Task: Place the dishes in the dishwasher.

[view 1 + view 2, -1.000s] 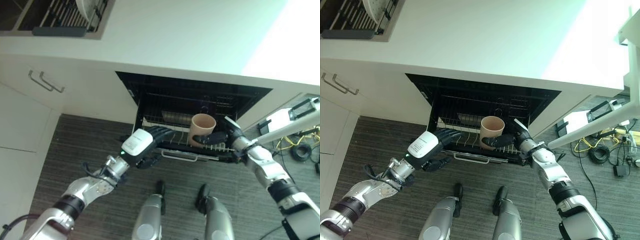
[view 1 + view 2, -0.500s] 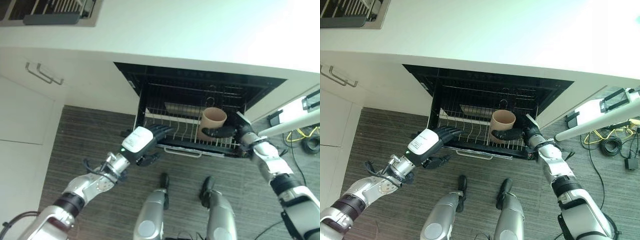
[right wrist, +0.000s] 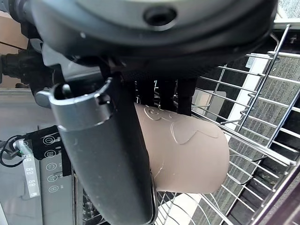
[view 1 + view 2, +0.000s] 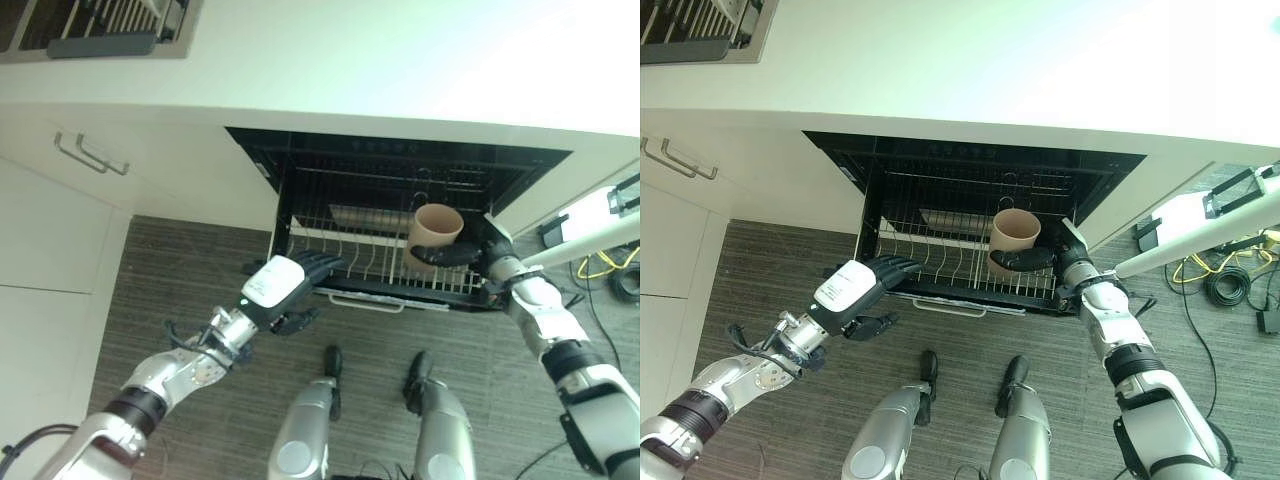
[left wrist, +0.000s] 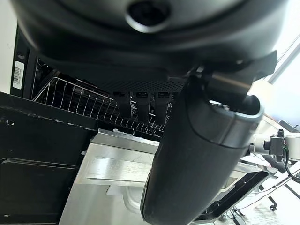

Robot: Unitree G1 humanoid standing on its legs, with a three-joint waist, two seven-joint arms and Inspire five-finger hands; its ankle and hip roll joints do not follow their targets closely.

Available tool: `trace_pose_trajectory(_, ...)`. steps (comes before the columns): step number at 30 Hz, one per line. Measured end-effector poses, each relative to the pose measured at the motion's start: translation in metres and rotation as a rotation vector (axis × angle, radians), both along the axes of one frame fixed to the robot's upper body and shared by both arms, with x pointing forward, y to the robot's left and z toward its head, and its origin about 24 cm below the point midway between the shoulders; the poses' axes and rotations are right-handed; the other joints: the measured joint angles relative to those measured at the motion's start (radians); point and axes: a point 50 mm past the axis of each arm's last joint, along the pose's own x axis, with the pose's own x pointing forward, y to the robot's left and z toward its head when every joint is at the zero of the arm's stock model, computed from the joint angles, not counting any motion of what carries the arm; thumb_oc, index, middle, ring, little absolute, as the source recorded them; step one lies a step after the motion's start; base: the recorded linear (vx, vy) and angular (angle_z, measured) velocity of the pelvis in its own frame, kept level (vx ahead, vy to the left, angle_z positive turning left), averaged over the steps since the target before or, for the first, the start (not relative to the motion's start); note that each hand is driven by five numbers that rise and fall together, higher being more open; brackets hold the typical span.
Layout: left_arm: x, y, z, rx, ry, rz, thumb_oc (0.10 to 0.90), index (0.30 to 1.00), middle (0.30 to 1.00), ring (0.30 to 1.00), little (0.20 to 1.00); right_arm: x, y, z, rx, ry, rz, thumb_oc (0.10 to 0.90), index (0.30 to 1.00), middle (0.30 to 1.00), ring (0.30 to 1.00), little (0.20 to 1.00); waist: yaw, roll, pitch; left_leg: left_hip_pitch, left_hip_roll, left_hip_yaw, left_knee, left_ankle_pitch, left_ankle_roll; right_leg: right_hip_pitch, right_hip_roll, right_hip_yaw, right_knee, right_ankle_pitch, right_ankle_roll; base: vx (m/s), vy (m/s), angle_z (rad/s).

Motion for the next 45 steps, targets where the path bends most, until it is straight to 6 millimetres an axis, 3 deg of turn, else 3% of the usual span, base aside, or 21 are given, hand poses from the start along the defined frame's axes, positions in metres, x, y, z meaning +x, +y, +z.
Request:
trace_pose_trajectory(10,0.0,-0.004,-0.001,-0.005,0.002,-0.013,0.8,0.9,0.9,0.9,0.9,0.002,-0.002,0.004,0.002,-0.017,-0.035,0.409,0.314,0.314,0.314,0.314,-0.002,0.013,0.006,0.001,-0.003,-0.001,-0.012,0.012,-0.001,-0.001,-0.002,-0.002,0.0,0.003,0.001,0.0,0.004,0.01)
trace_pose_trajectory(11,-0.001,-0.006,-0.003,-0.002,0.009,-0.019,0.8,0.9,0.9,0.9,0.9,0.002,-0.002,0.004,0.002,-0.017,-0.036,0.8,0.9,0.9,0.9,0.9,-0.002,0.014,0.006,0.001,-0.002,-0.001,-0.012,0.012,-0.001,-0.002,-0.002,-0.002,0.0,0.003,0.001,0.0,0.0,0.0)
trace_pose_trajectory(24,-0.001,-0.012,-0.004,-0.029,0.006,-0.028,0.8,0.9,0.9,0.9,0.9,0.004,0.013,0.002,-0.052,-0.055,-0.043,0.8,0.9,0.9,0.9,0.9,-0.015,0.015,0.006,0.003,-0.003,0.0,-0.014,0.02,-0.001,-0.002,-0.003,0.0,0.001,0.008,-0.001,0.0,0.0,0.0)
trace_pose_trajectory(31,-0.005,-0.012,-0.009,-0.033,0.014,-0.024,0.8,0.9,0.9,0.9,0.9,0.004,0.015,0.005,-0.145,-0.098,-0.08,0.8,0.9,0.9,0.9,0.9,-0.017,0.033,0.008,0.004,-0.004,0.002,-0.015,0.022,0.0,-0.002,-0.004,0.001,0.002,0.01,-0.001,0.0,0.0,0.0)
trace_pose_trajectory(35,-0.004,-0.012,-0.009,-0.034,0.011,-0.024,0.8,0.9,0.9,0.9,0.9,0.004,0.011,0.007,-0.149,-0.108,-0.117,0.8,0.9,0.9,0.9,0.9,-0.019,0.033,0.008,0.02,-0.005,0.005,-0.024,0.024,-0.001,0.009,-0.004,0.004,0.002,0.01,-0.001,0.03,-0.017,-0.03)
trace_pose_trajectory(38,-0.005,-0.012,-0.01,-0.037,0.016,-0.023,0.8,0.9,0.9,0.9,0.9,0.003,-0.006,0.015,-0.17,-0.11,-0.189,0.8,0.9,0.9,0.9,0.9,-0.026,0.033,0.008,0.035,-0.004,0.005,-0.036,0.029,-0.003,0.017,-0.003,0.005,0.002,0.01,-0.002,0.04,-0.018,-0.03)
trace_pose_trajectory(45,-0.005,-0.014,-0.011,-0.042,0.018,-0.026,0.8,0.9,0.9,0.9,0.9,0.005,-0.008,0.022,-0.136,-0.083,-0.206,0.8,0.9,0.9,0.9,0.9,-0.024,0.033,0.008,0.035,-0.004,0.005,-0.036,0.032,-0.003,0.017,-0.003,0.005,0.0,0.014,-0.005,0.02,0.019,-0.01)
